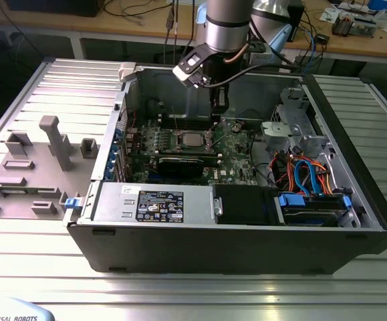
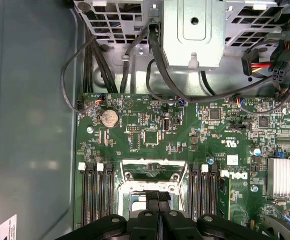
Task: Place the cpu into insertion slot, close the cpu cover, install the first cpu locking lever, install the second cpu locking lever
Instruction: 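Close the cpu cover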
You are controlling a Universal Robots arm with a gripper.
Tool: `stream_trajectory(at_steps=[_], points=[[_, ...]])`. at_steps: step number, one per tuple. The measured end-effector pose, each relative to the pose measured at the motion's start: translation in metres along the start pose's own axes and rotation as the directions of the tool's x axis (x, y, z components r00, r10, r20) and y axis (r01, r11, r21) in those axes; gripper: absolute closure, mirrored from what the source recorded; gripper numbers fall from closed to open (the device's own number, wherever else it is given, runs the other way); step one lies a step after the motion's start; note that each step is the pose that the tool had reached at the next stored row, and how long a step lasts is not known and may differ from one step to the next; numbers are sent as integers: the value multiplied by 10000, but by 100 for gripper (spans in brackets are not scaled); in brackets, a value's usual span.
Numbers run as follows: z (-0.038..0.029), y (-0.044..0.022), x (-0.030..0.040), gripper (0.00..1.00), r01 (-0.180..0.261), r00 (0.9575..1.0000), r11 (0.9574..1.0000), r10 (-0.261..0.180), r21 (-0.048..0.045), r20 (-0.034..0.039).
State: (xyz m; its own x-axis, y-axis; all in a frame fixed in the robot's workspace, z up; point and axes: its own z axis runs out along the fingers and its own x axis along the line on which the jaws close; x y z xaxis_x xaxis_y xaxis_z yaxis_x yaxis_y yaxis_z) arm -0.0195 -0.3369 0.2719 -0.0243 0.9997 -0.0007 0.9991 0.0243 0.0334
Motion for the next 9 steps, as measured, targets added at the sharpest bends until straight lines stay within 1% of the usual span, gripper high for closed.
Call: stream_trajectory(at_steps=[3, 6, 9], points=[[1, 28, -1, 89, 0, 10000, 10000, 0, 0, -1], [3, 85, -2, 89, 0, 10000, 10000, 0, 3, 0], [4, 123, -3, 89, 0, 10000, 10000, 0, 8, 0]])
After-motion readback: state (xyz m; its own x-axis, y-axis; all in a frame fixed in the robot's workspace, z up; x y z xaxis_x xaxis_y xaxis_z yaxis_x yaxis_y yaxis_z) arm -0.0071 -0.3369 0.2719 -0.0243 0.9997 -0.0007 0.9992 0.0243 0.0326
